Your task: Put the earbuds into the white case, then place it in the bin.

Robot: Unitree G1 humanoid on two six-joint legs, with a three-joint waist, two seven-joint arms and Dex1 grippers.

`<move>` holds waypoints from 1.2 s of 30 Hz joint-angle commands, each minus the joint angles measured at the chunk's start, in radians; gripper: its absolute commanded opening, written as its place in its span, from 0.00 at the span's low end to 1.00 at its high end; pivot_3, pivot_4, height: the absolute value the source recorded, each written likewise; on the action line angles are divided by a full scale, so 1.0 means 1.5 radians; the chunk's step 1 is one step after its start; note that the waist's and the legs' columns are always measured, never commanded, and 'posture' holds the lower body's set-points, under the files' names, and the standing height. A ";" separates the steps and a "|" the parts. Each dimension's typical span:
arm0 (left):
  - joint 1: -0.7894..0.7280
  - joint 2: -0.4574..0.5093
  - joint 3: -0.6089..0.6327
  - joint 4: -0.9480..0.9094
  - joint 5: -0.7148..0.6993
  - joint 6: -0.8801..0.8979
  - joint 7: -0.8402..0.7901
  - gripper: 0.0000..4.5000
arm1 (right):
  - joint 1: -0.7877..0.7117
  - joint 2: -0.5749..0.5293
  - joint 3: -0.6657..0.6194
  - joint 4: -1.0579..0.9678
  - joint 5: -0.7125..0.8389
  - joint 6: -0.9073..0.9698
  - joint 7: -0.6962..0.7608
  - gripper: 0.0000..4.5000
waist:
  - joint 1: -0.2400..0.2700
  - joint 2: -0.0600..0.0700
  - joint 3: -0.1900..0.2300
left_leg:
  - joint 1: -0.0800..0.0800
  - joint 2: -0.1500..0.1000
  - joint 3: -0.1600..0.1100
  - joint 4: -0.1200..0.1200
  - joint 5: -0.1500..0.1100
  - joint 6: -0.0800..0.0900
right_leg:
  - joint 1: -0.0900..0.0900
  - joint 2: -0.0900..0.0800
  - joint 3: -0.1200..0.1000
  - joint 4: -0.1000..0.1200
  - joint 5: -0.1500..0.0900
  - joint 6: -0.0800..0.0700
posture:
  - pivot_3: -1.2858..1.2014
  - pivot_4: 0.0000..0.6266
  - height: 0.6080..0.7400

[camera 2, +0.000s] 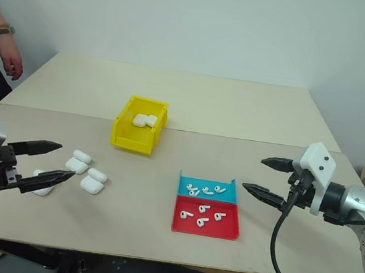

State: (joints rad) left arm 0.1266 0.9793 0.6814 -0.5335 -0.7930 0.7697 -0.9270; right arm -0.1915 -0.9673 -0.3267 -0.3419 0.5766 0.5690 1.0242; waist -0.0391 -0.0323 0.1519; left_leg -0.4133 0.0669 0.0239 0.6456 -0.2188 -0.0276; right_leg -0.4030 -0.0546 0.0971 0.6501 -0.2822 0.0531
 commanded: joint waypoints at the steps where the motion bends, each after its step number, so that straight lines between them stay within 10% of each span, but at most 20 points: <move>1: -0.002 0.002 0.034 -0.011 -0.027 0.005 -0.004 0.99 | -0.016 -0.004 -0.009 -0.012 0.016 0.001 -0.001 1.00 | 0.000 0.000 0.000 | 0.000 0.000 0.000 0.000 0.000 0.000 | 0.000 0.000 0.000 0.000 0.000 0.000 | 0.52 0.24 1.00; 15: -0.011 0.046 0.018 -0.085 0.059 0.051 0.123 0.99 | -0.065 0.001 0.020 0.011 0.016 0.015 -0.019 1.00 | 0.000 0.000 0.000 | 0.000 0.000 0.000 0.000 0.000 0.000 | 0.000 0.000 0.000 0.000 0.000 0.000 | 0.52 0.24 1.00; 24: -0.194 0.241 -0.091 -0.023 -0.073 0.442 0.193 0.99 | -0.036 0.014 0.001 -0.018 0.041 0.041 -0.044 1.00 | 0.002 0.000 0.000 | 0.000 0.000 -0.001 0.001 0.000 0.000 | 0.000 0.000 0.000 0.001 0.000 0.000 | 0.52 0.24 1.00; 31: -0.375 0.241 -0.201 0.023 -0.138 0.563 0.238 0.99 | -0.012 0.009 -0.014 -0.041 0.060 0.062 -0.051 1.00 | -0.003 0.000 0.000 | 0.000 -0.001 -0.001 0.002 0.000 0.000 | -0.001 0.000 0.000 0.004 0.000 0.001 | 0.52 0.24 1.00; 36: -0.351 0.371 -0.263 0.077 -0.166 0.563 0.253 0.99 | 0.000 0.004 -0.020 -0.046 0.068 0.070 -0.048 1.00 | -0.004 -0.002 0.001 | 0.000 0.000 -0.002 0.002 0.000 0.000 | -0.001 0.001 0.000 0.004 -0.001 0.000 | 0.52 0.24 1.00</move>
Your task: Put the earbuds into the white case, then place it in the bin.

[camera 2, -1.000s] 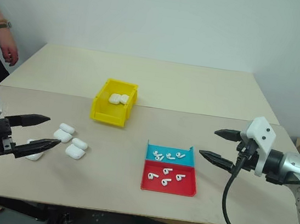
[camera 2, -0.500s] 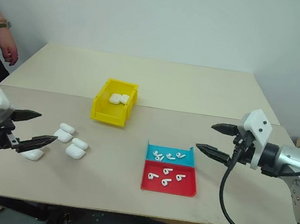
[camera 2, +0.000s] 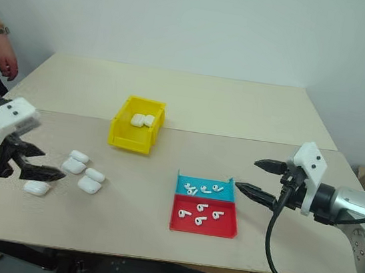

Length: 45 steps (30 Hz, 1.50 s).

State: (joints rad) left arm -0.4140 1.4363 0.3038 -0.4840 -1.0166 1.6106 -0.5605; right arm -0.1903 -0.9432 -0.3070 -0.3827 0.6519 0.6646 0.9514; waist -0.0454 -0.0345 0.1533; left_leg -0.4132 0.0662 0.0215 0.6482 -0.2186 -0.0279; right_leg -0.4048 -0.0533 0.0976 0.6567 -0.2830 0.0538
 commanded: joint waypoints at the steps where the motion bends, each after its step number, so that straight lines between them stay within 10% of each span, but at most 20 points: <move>1: 0.023 0.080 -0.018 0.068 -0.016 0.003 0.025 0.99 | 0.002 -0.012 -0.032 -0.019 0.018 0.006 0.001 1.00 | 0.000 0.000 0.000 | 0.000 0.000 0.000 0.000 0.000 0.000 | 0.000 0.000 0.000 0.000 0.000 0.000 | 0.52 0.24 1.00; 11: 0.058 0.026 -0.099 0.168 0.025 0.003 0.123 0.99 | -0.016 -0.009 -0.011 -0.010 0.013 0.004 0.010 1.00 | 0.005 -0.001 0.001 | 0.001 0.000 0.000 0.000 0.000 -0.001 | 0.001 0.000 0.000 0.001 0.000 0.000 | 0.52 0.24 1.00; 26: -0.157 -0.112 -0.334 0.348 0.156 0.003 0.105 0.99 | -0.030 -0.015 -0.010 -0.015 0.015 0.011 0.010 1.00 | 0.019 -0.001 0.001 | 0.000 -0.001 0.000 0.001 0.001 -0.001 | 0.000 0.000 0.000 0.002 0.000 0.000 | 0.52 0.24 1.00; 45: -0.210 -0.214 -0.377 0.409 0.296 -0.002 0.046 0.99 | -0.013 -0.017 -0.030 -0.046 0.033 0.035 -0.007 1.00 | 0.022 -0.001 0.001 | 0.000 -0.001 -0.001 0.003 0.001 -0.001 | 0.000 0.000 0.000 0.003 0.000 0.000 | 0.52 0.24 1.00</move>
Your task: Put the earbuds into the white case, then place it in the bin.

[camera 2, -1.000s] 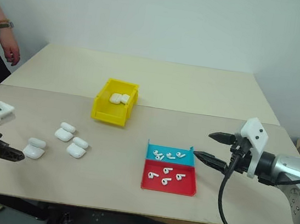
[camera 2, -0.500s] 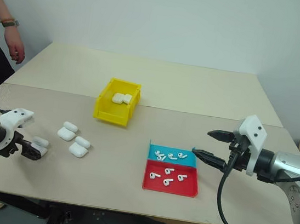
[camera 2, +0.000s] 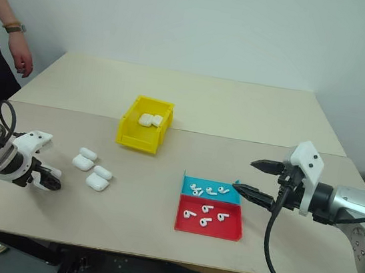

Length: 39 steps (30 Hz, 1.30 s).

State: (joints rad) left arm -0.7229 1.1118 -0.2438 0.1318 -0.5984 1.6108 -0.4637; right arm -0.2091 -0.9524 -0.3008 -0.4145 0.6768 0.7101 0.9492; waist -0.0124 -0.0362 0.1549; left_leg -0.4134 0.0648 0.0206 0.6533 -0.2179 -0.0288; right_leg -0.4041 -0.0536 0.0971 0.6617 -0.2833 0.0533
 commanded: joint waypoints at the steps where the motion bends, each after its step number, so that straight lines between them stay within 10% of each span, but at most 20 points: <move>1: 0.000 0.003 -0.013 -0.006 0.021 -0.006 -0.024 0.99 | 0.000 -0.011 -0.034 -0.026 0.018 0.006 -0.007 1.00 | 0.000 0.000 0.000 | 0.000 0.000 0.000 0.000 0.000 0.000 | 0.000 0.000 0.000 0.000 0.000 0.000 | 0.52 0.24 1.00; 8: 0.024 -0.004 -0.003 -0.026 0.039 -0.011 -0.041 0.62 | 0.003 -0.014 -0.037 -0.032 0.023 0.013 -0.012 1.00 | 0.000 0.000 0.000 | 0.001 0.000 0.000 0.000 0.000 0.000 | 0.000 0.000 0.000 0.001 0.000 0.000 | 0.52 0.24 1.00; 14: 0.052 0.003 0.054 -0.054 0.048 -0.015 -0.044 0.62 | 0.002 -0.016 -0.035 -0.028 0.018 0.009 -0.011 1.00 | -0.001 0.000 0.000 | 0.002 0.000 0.000 0.000 0.000 0.000 | 0.001 0.000 0.000 0.001 0.000 0.000 | 0.52 0.24 1.00; 22: 0.294 0.080 0.410 -0.247 -0.016 -0.086 -0.161 0.62 | -0.002 -0.033 -0.034 -0.007 0.020 0.000 0.029 1.00 | -0.010 -0.001 0.001 | -0.001 0.001 0.000 0.000 0.000 0.000 | -0.001 0.000 0.000 0.000 0.000 0.000 | 0.52 0.24 1.00; 28: 0.416 -0.108 0.704 -0.413 -0.025 -0.367 -0.214 0.62 | -0.030 -0.086 0.000 0.032 0.002 -0.031 0.130 1.00 | 0.000 0.000 0.000 | 0.001 0.000 0.001 0.000 0.000 0.000 | 0.001 -0.001 0.000 -0.001 0.000 0.000 | 0.52 0.24 1.00; 39: 0.292 -0.203 0.543 -0.433 -0.192 -0.516 -0.342 0.62 | -0.110 -0.164 0.157 -0.050 -0.092 -0.045 0.174 1.00 | -0.001 -0.001 0.001 | 0.005 0.000 0.000 0.001 0.000 0.000 | 0.006 -0.001 -0.001 -0.003 0.000 0.000 | 0.52 0.24 1.00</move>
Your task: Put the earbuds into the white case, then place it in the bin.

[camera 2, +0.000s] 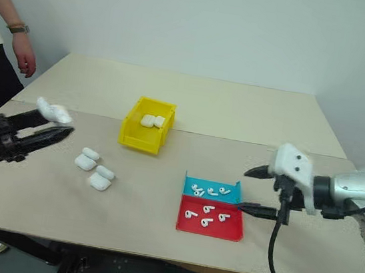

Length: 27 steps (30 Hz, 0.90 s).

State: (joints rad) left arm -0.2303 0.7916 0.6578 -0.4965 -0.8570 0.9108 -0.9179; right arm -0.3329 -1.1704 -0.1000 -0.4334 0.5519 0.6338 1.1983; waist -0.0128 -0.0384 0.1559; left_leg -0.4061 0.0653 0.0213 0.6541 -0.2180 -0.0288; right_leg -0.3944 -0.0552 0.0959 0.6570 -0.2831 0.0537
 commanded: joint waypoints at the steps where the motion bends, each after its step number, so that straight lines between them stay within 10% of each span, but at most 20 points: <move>1: -0.053 0.007 -0.087 -0.016 -0.024 -0.069 -0.063 0.62 | -0.041 -0.022 0.041 -0.051 -0.012 0.016 0.009 1.00 | -0.001 0.000 0.000 | 0.000 0.000 0.000 0.000 0.000 0.000 | 0.000 0.000 0.000 0.000 0.000 0.000 | 0.52 0.24 1.00; 6: -0.110 -0.005 -0.184 0.000 -0.035 -0.136 -0.149 0.62 | -0.093 -0.031 0.121 -0.103 -0.033 0.063 0.007 1.00 | -0.006 0.000 0.000 | 0.000 0.000 0.000 0.000 0.000 0.000 | -0.001 0.000 0.000 0.000 0.000 0.000 | 0.52 0.24 1.00; 13: -0.131 -0.009 -0.240 0.023 -0.027 -0.192 -0.182 0.62 | -0.154 -0.009 0.259 -0.123 -0.125 0.099 -0.010 0.55 | -0.005 0.000 0.000 | -0.001 0.000 0.000 0.000 0.000 0.000 | -0.001 0.000 0.000 0.000 0.000 0.000 | 0.52 0.24 1.00; 27: -0.077 -0.033 -0.279 -0.031 -0.024 -0.244 -0.135 0.62 | -0.202 0.068 0.438 -0.028 -0.355 0.050 -0.008 0.55 | -0.003 0.000 0.000 | -0.002 0.000 0.000 0.001 0.000 0.000 | -0.002 0.000 0.000 0.000 0.000 0.000 | 0.52 0.24 1.00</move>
State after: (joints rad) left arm -0.3437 0.7374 0.2186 -0.5116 -0.8807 0.5691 -1.1286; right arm -0.6170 -1.0711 0.5667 -0.4743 0.0470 0.7293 1.1783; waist -0.0171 -0.0382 0.1561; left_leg -0.4084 0.0657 0.0210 0.6551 -0.2184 -0.0281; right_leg -0.3969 -0.0544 0.0961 0.6573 -0.2831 0.0538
